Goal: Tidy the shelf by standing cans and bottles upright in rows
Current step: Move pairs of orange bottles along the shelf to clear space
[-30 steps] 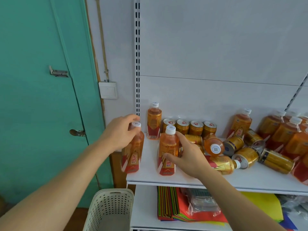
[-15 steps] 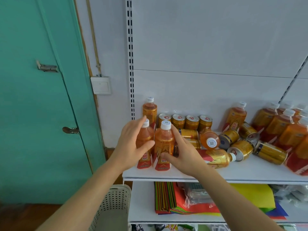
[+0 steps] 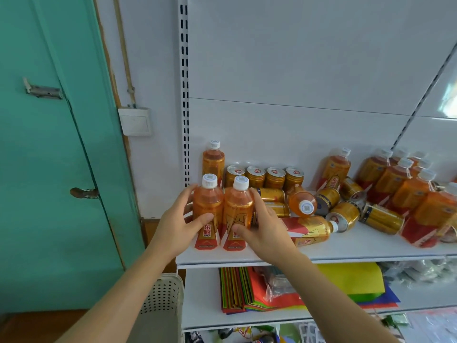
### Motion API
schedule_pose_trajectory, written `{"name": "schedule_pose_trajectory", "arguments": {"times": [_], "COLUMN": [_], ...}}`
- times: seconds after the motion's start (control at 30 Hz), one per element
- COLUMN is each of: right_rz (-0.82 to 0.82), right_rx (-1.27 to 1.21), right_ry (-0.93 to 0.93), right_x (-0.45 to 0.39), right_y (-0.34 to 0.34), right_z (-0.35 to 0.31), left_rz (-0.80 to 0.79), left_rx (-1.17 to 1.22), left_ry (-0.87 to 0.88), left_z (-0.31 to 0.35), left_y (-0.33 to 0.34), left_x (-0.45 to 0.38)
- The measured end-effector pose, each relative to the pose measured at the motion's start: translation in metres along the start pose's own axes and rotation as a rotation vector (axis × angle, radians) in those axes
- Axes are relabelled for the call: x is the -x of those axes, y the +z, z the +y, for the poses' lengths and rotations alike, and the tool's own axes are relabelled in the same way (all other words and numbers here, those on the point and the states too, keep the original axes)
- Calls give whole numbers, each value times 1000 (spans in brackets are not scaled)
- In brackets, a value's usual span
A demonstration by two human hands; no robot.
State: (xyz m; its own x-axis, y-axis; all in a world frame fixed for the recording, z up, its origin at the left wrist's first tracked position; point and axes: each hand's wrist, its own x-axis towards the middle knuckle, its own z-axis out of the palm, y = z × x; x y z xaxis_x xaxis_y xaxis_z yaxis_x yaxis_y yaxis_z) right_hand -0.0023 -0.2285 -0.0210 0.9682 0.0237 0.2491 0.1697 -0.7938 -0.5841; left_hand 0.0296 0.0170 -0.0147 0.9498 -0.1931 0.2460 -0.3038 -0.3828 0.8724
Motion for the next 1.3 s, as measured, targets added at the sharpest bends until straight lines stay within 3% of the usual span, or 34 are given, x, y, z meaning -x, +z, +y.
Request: {"name": "schedule_pose_trajectory", "arguments": {"times": [0.23, 0.53, 0.7, 1.03, 1.3], "right_rz": [71, 185, 231, 362, 429], "right_rx": [8, 13, 78, 153, 187], "right_ry": [-44, -49, -13, 158, 314], "right_x": [28, 106, 169, 313, 360], "right_y": [-23, -118, -187, -315, -387], "right_z": [-9, 6, 50, 184, 274], "left_rz": [-31, -103, -213, -429, -581], "left_rx": [9, 38, 103, 146, 176], "left_ry": [67, 254, 323, 371, 406], "left_z": [14, 100, 155, 252, 315], "left_y": [0, 53, 126, 334, 464], "left_x": [13, 38, 57, 101, 93]}}
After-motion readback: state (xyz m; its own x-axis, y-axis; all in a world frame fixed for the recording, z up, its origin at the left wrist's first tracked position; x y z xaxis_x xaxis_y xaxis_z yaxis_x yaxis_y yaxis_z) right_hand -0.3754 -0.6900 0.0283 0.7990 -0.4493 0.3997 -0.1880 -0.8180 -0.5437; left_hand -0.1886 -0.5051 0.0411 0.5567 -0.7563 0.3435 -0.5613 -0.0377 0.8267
